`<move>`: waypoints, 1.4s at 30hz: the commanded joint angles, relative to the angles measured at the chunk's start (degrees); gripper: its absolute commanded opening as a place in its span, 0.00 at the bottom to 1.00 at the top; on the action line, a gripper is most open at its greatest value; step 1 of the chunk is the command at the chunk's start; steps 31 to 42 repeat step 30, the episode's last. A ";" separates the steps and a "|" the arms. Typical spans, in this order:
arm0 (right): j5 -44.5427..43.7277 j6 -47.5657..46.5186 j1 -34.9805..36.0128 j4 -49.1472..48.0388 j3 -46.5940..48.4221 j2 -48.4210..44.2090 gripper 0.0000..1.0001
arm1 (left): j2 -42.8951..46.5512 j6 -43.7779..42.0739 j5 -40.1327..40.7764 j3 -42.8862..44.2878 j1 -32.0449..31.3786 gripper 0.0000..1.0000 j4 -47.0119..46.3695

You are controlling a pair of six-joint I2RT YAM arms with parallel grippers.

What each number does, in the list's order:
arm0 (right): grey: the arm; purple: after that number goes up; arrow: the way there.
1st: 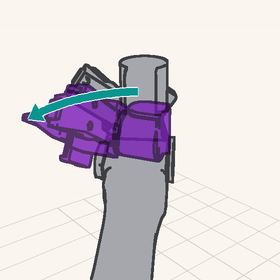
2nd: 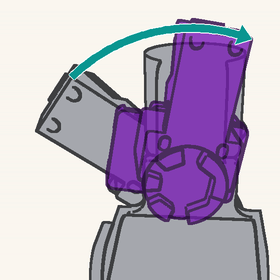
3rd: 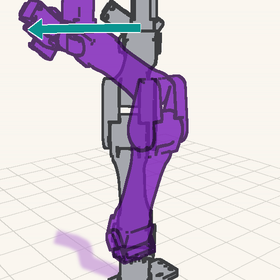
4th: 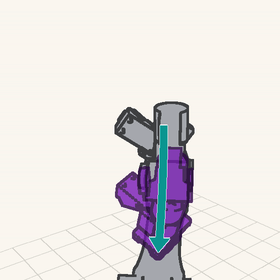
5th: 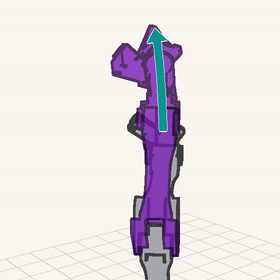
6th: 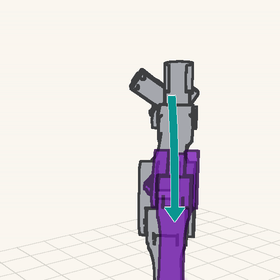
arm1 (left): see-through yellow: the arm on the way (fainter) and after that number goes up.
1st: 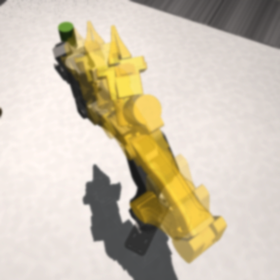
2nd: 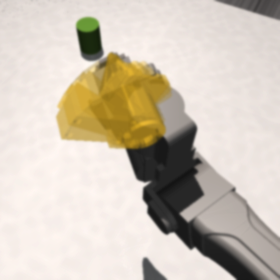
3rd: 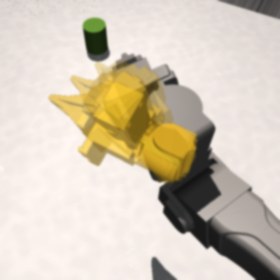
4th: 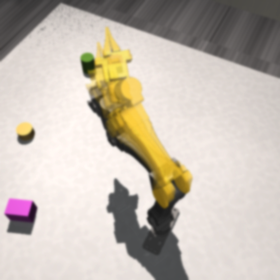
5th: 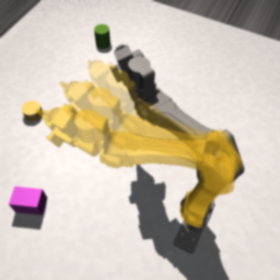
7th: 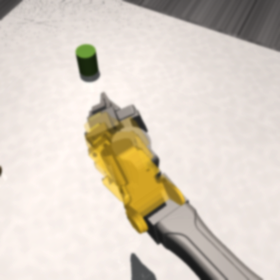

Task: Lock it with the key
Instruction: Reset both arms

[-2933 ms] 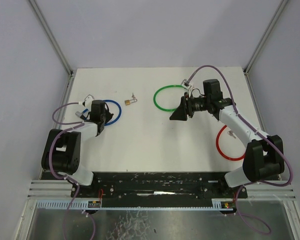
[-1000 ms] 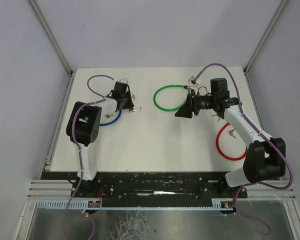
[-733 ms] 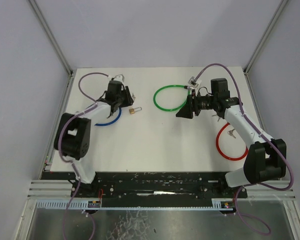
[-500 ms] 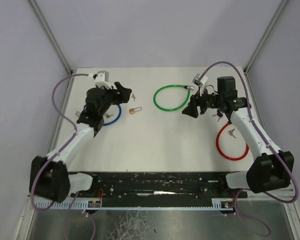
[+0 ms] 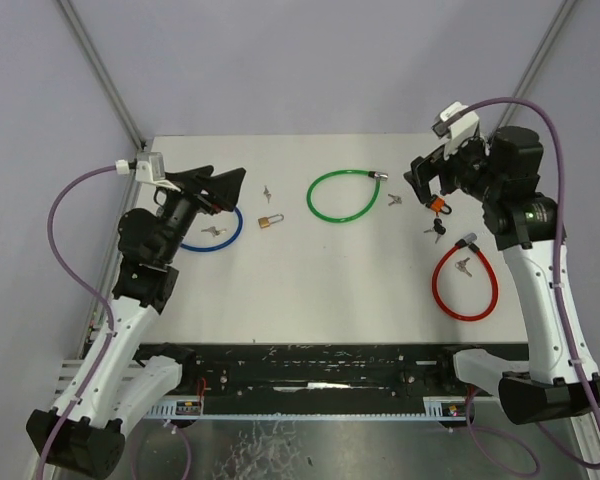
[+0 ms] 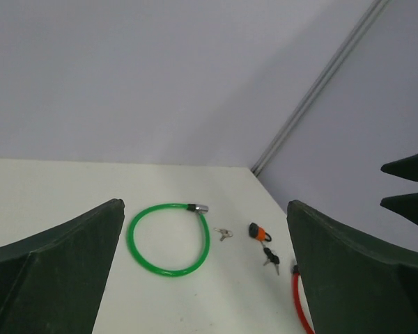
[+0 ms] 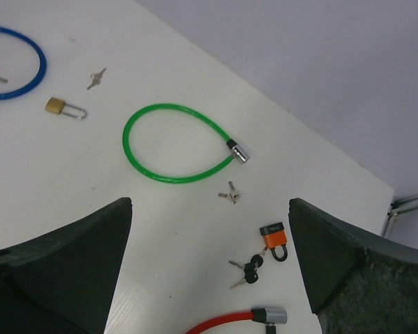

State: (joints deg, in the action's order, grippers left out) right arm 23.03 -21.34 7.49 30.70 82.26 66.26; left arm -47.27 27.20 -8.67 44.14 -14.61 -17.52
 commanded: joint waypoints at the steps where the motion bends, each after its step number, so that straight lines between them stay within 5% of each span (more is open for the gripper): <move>1: -0.59 4.63 -0.19 3.87 7.33 -2.99 1.00 | 0.18 1.97 -6.73 8.35 -0.49 1.00 8.84; 5: 0.94 7.85 -0.24 4.00 8.42 -4.33 1.00 | -0.72 1.00 -10.78 13.95 -0.50 1.00 15.81; 12: -8.74 18.86 -0.20 1.34 10.44 -5.91 1.00 | -1.21 -1.16 -12.80 19.59 -0.51 1.00 22.53; 42: -4.99 15.80 -0.20 0.26 7.41 -6.50 1.00 | -1.58 -5.44 -12.78 22.77 -0.51 1.00 28.40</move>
